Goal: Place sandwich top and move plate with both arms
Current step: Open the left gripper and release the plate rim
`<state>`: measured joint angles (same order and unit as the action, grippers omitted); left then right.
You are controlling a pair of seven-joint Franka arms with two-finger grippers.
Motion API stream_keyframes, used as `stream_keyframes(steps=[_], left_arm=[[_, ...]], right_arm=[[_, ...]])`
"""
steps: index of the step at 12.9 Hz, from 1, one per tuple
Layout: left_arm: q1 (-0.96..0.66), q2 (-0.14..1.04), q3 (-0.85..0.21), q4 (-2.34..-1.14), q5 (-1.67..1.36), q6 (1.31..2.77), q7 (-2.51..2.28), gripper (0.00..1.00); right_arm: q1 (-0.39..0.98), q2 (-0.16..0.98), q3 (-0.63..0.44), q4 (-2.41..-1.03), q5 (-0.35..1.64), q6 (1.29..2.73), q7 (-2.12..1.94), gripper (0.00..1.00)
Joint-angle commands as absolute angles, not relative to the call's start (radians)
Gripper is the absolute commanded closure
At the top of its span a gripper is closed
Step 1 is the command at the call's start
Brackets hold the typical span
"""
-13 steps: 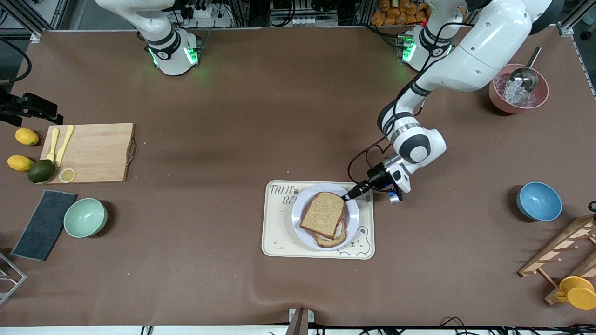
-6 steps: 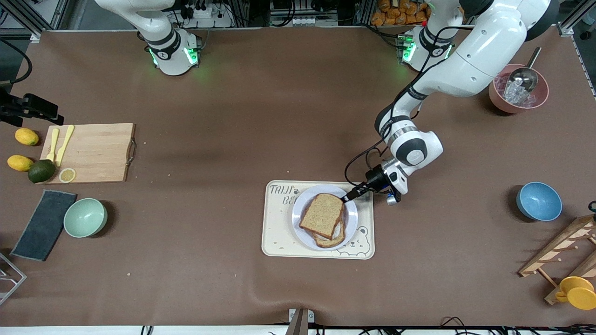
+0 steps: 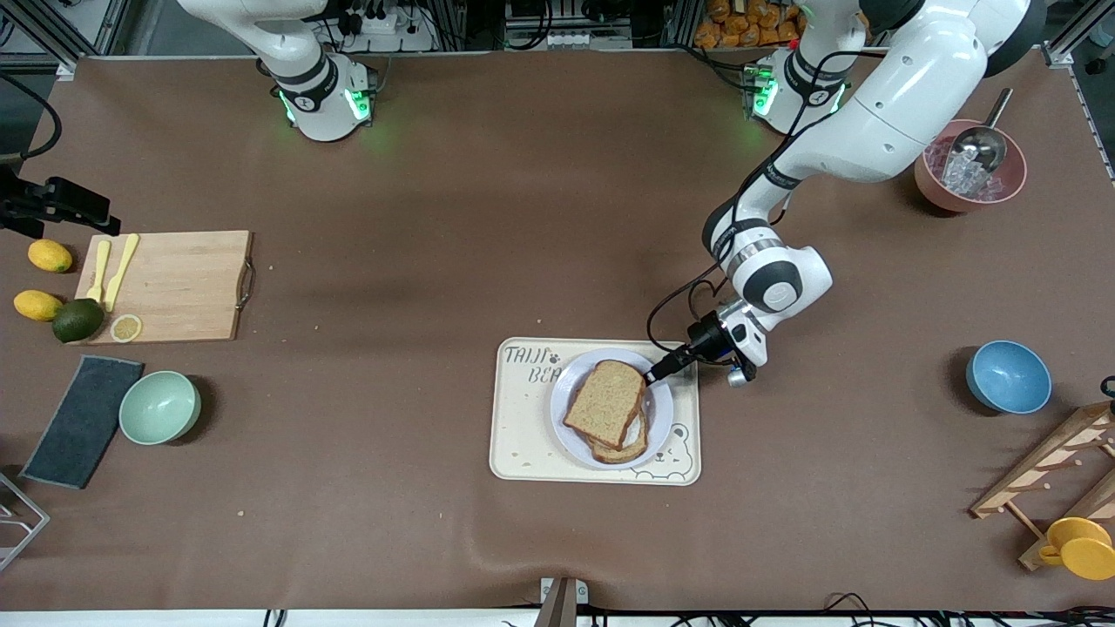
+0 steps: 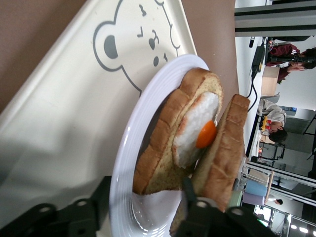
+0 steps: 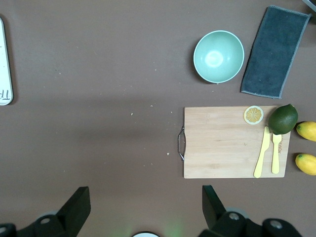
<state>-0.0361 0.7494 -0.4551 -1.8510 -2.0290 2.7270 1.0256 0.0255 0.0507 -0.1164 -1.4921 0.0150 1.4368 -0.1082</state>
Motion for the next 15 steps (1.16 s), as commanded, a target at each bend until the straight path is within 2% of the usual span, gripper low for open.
stream_keyframes(steps=[1, 15], left_arm=[[-0.044, 0.721, -0.46, -1.847, -2.072, 2.786, 1.042, 0.0], [-0.028, 0.634, -0.48, -1.853, -2.097, 2.901, 1.034, 0.0]], right_arm=[[0.026, 0.048, -0.117, -1.497, 0.0, 1.437, -0.094, 0.0], [0.026, 0.046, -0.117, -1.497, 0.017, 1.437, -0.097, 0.0]])
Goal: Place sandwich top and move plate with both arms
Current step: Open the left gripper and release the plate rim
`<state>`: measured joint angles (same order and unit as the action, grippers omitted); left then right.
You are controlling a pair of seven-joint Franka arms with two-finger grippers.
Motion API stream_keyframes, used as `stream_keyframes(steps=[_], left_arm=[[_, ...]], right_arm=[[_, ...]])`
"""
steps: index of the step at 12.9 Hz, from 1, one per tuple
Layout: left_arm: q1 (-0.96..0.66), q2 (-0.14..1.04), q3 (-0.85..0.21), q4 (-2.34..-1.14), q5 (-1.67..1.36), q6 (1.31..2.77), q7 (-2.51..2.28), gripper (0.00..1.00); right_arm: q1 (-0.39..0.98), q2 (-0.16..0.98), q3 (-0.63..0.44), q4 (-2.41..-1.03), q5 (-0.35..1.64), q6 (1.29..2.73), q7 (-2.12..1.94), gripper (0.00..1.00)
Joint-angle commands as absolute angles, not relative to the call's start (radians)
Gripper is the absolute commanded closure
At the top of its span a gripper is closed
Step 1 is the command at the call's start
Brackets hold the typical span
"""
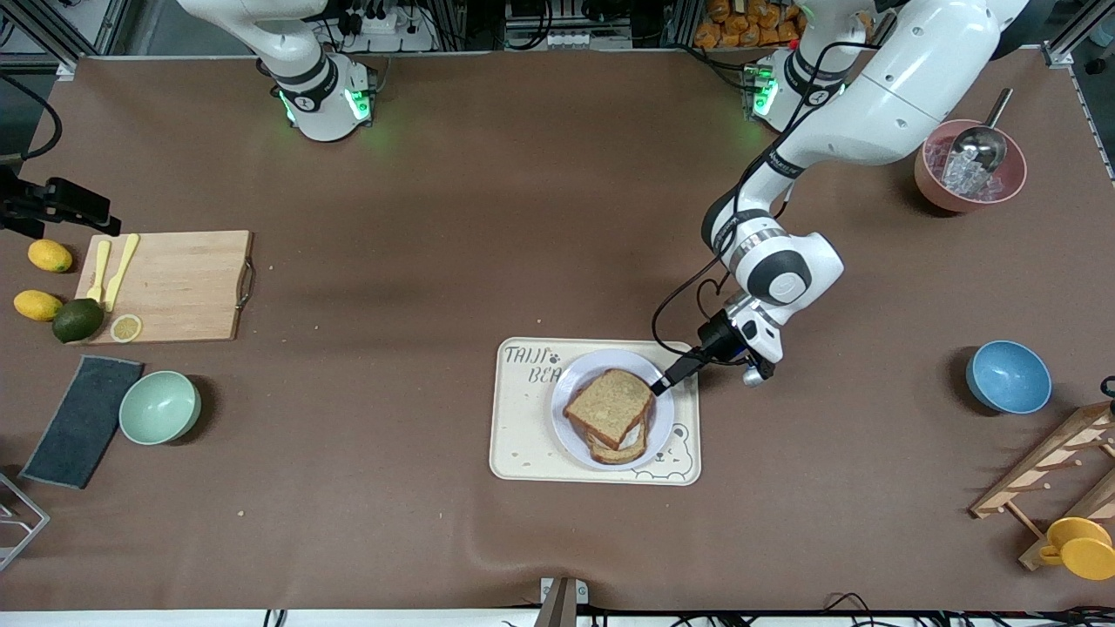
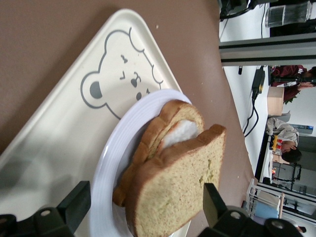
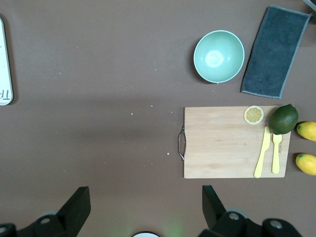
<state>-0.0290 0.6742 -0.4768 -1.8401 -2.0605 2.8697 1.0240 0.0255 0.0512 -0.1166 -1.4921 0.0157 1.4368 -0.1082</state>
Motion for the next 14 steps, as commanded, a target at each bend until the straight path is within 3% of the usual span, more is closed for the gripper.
stream_keyframes(steps=[1, 8, 14], left_arm=[[-0.029, 0.626, -0.48, -1.853, -2.097, 2.908, 1.034, 0.0], [-0.032, 0.591, -0.479, -1.852, -1.993, 3.089, 1.055, 0.0], [0.015, 0.592, -0.443, -1.845, -1.738, 3.125, 1.055, 0.0]], right_arm=[[0.025, 0.046, -0.117, -1.497, 0.018, 1.437, -0.097, 0.0], [0.017, 0.048, -0.118, -1.497, 0.018, 1.437, -0.1, 0.0], [0.017, 0.048, -0.118, -1.497, 0.018, 1.439, -0.101, 0.0]])
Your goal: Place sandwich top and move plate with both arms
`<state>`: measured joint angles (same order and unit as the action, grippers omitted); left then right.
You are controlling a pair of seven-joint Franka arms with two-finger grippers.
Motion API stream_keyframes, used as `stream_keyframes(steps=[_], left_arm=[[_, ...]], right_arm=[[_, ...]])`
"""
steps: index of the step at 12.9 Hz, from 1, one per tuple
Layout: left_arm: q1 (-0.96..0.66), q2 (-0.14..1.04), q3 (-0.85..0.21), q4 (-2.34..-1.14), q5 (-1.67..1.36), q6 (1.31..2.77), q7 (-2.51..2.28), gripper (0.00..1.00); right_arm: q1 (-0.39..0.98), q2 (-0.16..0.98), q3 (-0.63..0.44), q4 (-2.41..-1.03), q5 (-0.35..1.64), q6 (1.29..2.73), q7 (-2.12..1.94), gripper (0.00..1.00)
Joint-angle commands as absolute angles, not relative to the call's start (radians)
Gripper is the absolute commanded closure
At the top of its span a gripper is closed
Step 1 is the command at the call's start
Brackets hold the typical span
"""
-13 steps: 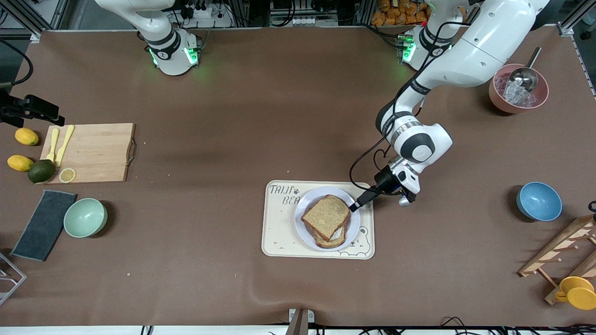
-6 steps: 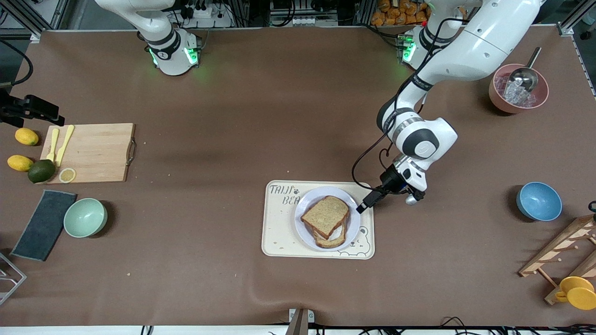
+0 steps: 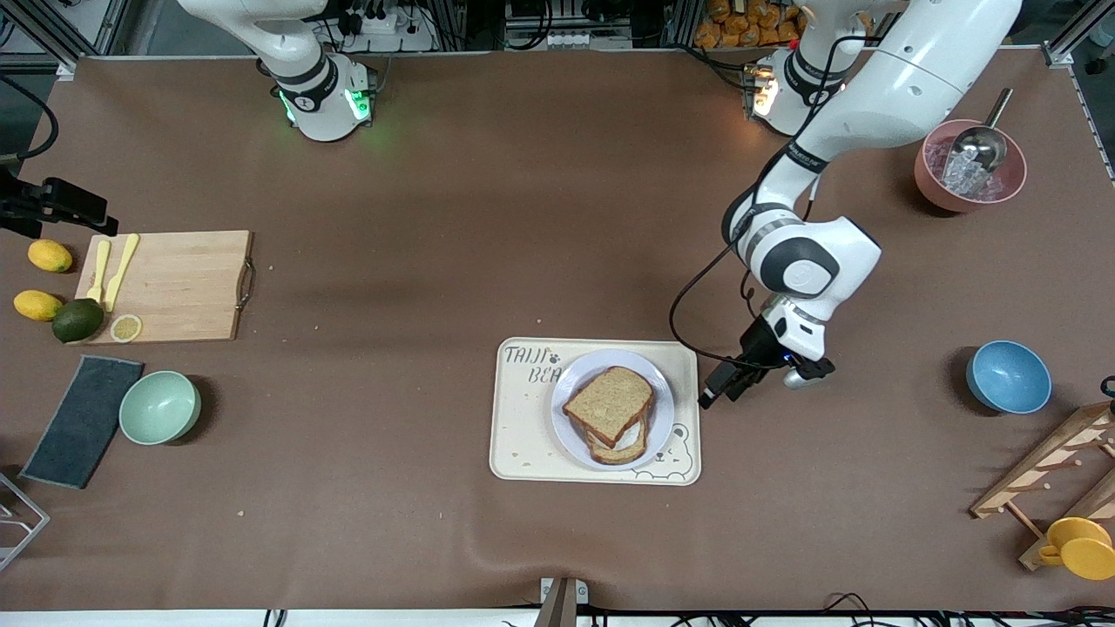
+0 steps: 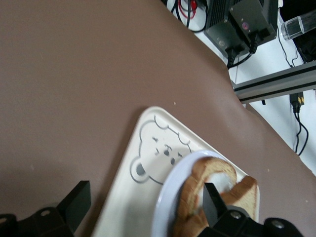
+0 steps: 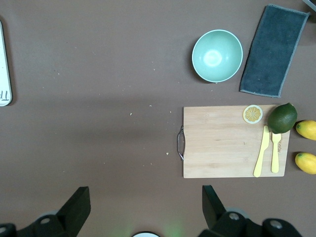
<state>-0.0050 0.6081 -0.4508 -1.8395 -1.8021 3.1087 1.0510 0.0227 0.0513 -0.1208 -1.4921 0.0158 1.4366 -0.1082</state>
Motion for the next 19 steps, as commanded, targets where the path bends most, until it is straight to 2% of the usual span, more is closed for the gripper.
stream_keyframes(steps=[1, 4, 7, 9, 16, 19], left_arm=[[0.017, 0.594, -0.428, -1.847, -1.673, 3.125, 1.054, 0.0], [0.024, 0.595, -0.361, -1.858, -1.492, 3.123, 1.055, 0.0], [0.124, 0.585, -0.382, -1.879, -1.35, 3.111, 1.057, 0.0], [0.14, 0.551, -0.361, -1.893, -1.328, 3.033, 1.058, 0.0], [-0.015, 0.347, -0.079, -2.014, -1.14, 2.775, 0.921, 0.0], [-0.011, 0.282, -0.055, -2.043, -1.007, 2.688, 0.812, 0.0]], right_arm=[[0.017, 0.048, -0.118, -1.497, 0.018, 1.439, -0.101, 0.0], [0.017, 0.048, -0.118, -1.497, 0.018, 1.44, -0.103, 0.0], [0.015, 0.049, -0.118, -1.497, 0.018, 1.437, -0.104, 0.0], [0.015, 0.049, -0.118, -1.497, 0.018, 1.439, -0.104, 0.0], [0.011, 0.051, -0.118, -1.497, 0.018, 1.439, -0.103, 0.0], [0.009, 0.057, -0.118, -1.497, 0.02, 1.437, -0.104, 0.0]])
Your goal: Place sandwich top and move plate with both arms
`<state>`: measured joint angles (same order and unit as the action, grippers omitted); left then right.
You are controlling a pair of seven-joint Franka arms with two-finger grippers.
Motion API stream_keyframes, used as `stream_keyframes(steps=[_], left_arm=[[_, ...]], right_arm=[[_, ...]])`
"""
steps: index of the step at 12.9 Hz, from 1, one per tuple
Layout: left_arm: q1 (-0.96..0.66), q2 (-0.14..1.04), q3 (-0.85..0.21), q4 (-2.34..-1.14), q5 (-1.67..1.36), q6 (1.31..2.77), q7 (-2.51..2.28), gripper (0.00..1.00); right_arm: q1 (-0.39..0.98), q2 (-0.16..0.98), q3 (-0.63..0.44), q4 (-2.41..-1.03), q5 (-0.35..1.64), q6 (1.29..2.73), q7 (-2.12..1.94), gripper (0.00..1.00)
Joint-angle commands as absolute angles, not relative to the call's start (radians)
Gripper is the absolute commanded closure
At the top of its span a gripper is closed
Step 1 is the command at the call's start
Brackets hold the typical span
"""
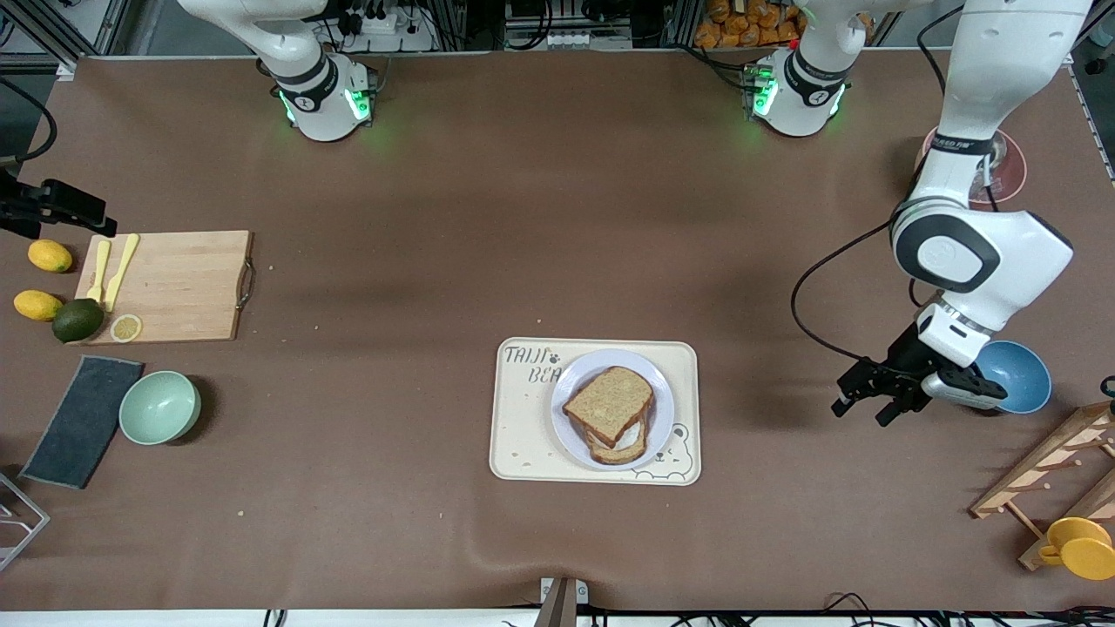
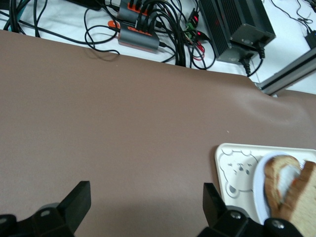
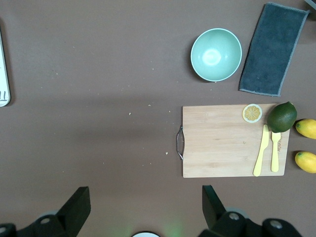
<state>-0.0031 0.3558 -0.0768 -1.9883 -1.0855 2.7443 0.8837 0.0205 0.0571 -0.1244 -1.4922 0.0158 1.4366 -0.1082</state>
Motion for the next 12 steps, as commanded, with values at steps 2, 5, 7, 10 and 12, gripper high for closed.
stream_keyframes(steps=[2, 5, 7, 10, 12], left_arm=[[-0.002, 0.25, -0.028, -2.042, -0.864, 2.605, 0.711, 0.0], [0.0, 0.189, 0.015, -2.034, -0.634, 2.476, 0.571, 0.0], [0.011, 0.146, 0.028, -2.013, -0.46, 2.372, 0.476, 0.0], [0.015, 0.103, 0.026, -1.909, -0.212, 2.145, 0.315, 0.0], [0.015, 0.077, 0.023, -1.833, -0.134, 1.99, 0.266, 0.0]], right_arm=[[0.008, 0.057, -0.118, -1.497, 0.02, 1.437, -0.104, 0.0], [0.008, 0.057, -0.118, -1.497, 0.02, 1.437, -0.104, 0.0], [0.002, 0.057, -0.118, -1.497, 0.02, 1.436, -0.106, 0.0], [0.002, 0.057, -0.118, -1.497, 0.02, 1.436, -0.104, 0.0], [0.003, 0.057, -0.118, -1.497, 0.02, 1.437, -0.104, 0.0]])
